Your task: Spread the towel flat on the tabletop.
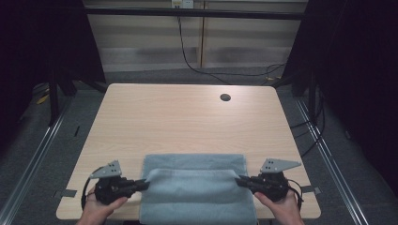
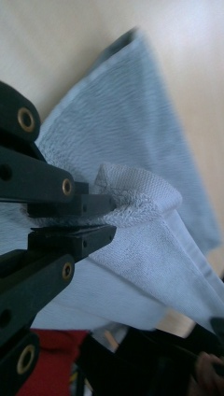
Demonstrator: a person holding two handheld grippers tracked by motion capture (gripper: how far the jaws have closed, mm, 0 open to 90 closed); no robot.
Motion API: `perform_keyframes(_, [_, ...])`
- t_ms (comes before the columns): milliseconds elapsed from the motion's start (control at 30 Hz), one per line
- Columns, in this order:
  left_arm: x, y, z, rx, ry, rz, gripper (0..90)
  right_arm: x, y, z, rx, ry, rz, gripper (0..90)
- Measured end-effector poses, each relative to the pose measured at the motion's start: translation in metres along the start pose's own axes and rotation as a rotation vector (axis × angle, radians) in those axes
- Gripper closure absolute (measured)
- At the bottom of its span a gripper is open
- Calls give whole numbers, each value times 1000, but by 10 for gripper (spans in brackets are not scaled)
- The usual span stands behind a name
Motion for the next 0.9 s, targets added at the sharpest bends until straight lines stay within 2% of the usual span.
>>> perform_keyframes(33, [-3, 6, 7, 47, -9, 15, 852, 0, 5, 16, 25, 27, -2, 865])
perform_keyframes(67, [-8, 12, 16, 96, 11, 13, 851, 0, 9, 25, 52, 34, 5, 864])
perform_keyframes(100, [-8, 12, 16, 96, 11, 13, 849, 0, 9, 25, 52, 34, 5, 864])
perform_keyframes(133, [-8, 14, 18, 106, -4, 21, 849, -3, 17, 40, 93, 48, 15, 865])
perform_keyframes(233, [-3, 20, 22, 134, -12, 14, 849, -5, 22, 47, 125, 65, 20, 865])
perform_keyframes(300, [0, 24, 22, 130, -13, 15, 850, -9, 27, 51, 148, 69, 36, 868])
perform_keyframes(333, [2, 25, 21, 127, -7, 5, 850, -12, 30, 49, 153, 68, 50, 871])
perform_keyframes(367, [9, 30, 17, 116, -1, -31, 850, -13, 32, 47, 147, 59, 67, 872])
perform_keyframes(400, [9, 30, 17, 116, -1, -31, 851, -13, 32, 47, 147, 59, 67, 872])
perform_keyframes(467, [20, 36, 12, 108, 5, -64, 852, -18, 39, 39, 144, 42, 89, 873])
perform_keyframes(567, [46, 43, 2, 114, 11, -126, 852, -30, 50, 26, 135, 42, 103, 873])
perform_keyframes(633, [67, 48, -5, 102, -13, -155, 852, -40, 60, 13, 136, 47, 113, 874])
perform_keyframes(733, [89, 53, -12, 93, -35, -166, 852, -57, 79, -9, 128, 58, 129, 873])
perform_keyframes(767, [101, 55, -16, 89, -44, -173, 852, -60, 82, -13, 130, 54, 131, 874])
perform_keyframes(800, [108, 57, -18, 84, -49, -182, 853, -64, 86, -18, 131, 70, 136, 874])
perform_keyframes(833, [108, 57, -18, 84, -49, -182, 853, -64, 86, -18, 131, 70, 136, 874])
perform_keyframes(900, [119, 62, -22, 77, -68, -193, 852, -79, 98, -35, 129, 111, 148, 874])
Point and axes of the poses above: each handheld gripper's, and its own axes: y roughly forward along the jaws, z roughly out of its underside, x roughly to its left, the point moved 4 cm from there along y, roughly forward along the jaws, and after that the axes turned 10 degrees about y, right-handed, at the moved point
